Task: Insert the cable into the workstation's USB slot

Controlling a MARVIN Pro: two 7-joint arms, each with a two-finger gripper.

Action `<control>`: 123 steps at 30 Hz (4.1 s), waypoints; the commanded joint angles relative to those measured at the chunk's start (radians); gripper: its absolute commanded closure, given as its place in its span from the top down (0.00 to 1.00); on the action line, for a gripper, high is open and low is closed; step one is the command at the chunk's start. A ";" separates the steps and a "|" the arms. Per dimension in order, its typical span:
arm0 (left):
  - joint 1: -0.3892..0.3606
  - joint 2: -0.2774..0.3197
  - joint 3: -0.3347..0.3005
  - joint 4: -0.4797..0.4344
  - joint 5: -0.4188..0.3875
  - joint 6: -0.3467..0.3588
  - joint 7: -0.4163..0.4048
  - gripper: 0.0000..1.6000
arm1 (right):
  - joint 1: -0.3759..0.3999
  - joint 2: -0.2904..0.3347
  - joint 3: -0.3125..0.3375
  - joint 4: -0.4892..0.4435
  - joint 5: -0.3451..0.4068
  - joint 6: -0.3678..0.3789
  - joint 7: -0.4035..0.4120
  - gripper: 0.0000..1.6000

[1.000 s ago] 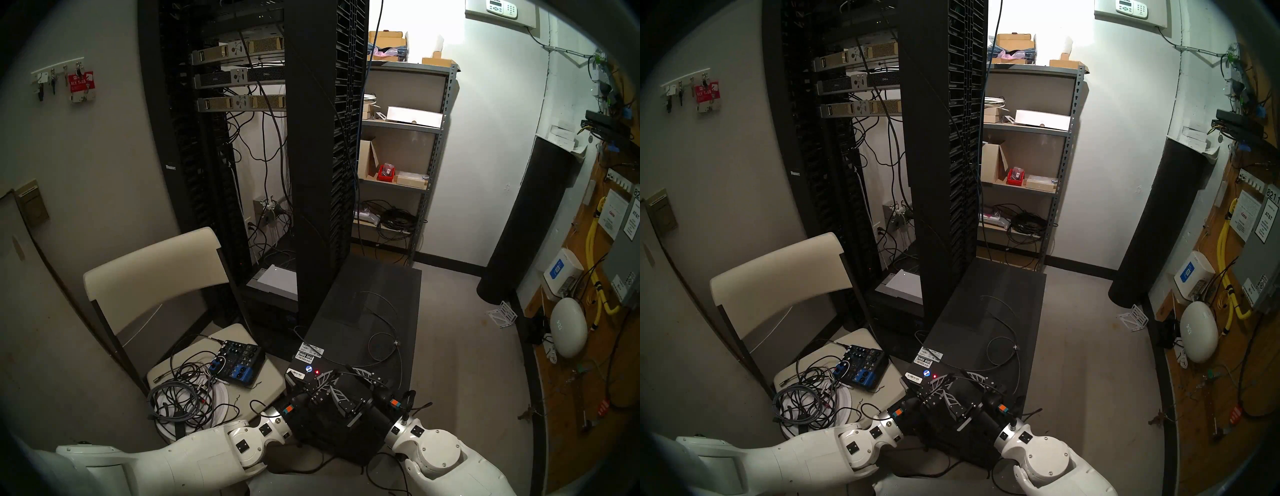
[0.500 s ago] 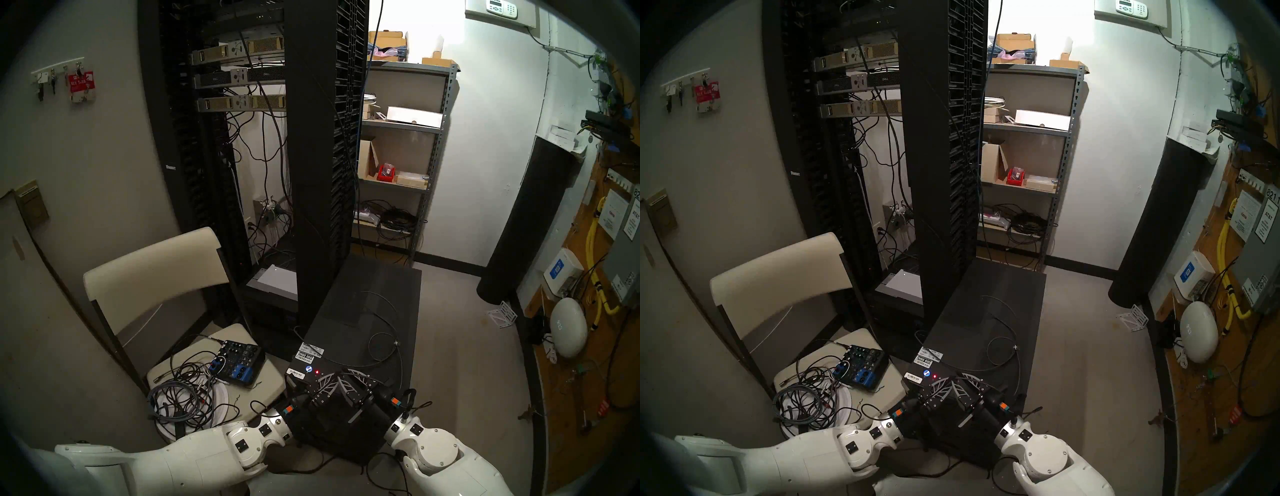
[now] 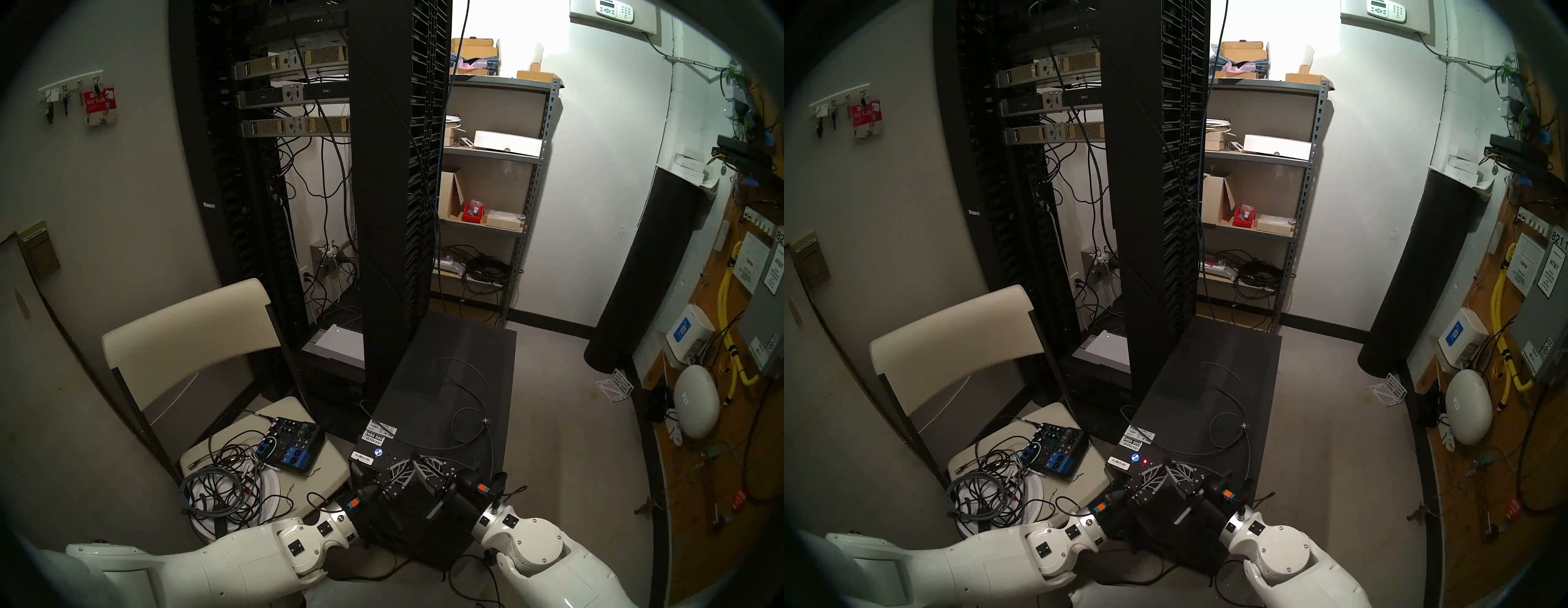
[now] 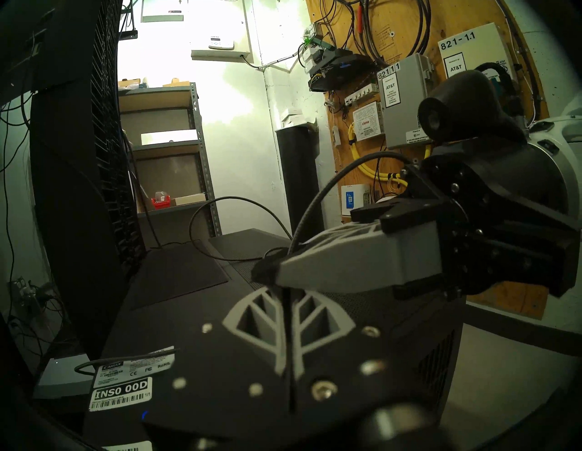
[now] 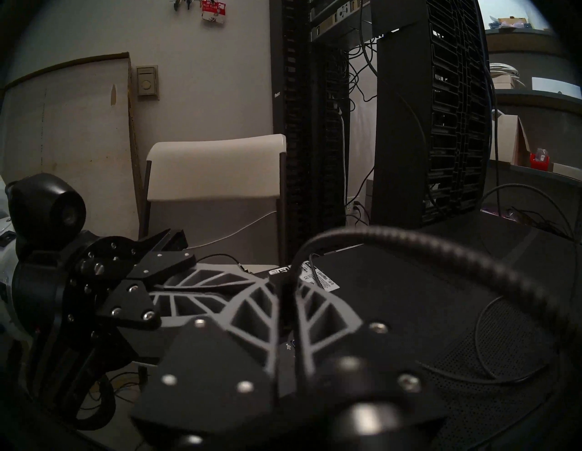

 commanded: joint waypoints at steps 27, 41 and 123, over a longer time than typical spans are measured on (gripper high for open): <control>-0.035 0.083 -0.053 0.041 -0.112 -0.016 -0.032 1.00 | 0.050 0.011 0.036 -0.007 0.037 0.030 0.086 0.00; -0.039 0.093 -0.049 0.028 -0.134 -0.043 -0.064 1.00 | 0.026 -0.024 0.005 -0.050 -0.070 0.107 -0.030 0.00; -0.036 0.071 -0.060 0.059 -0.062 -0.068 -0.030 1.00 | 0.016 -0.083 -0.026 -0.012 -0.147 0.107 -0.213 0.00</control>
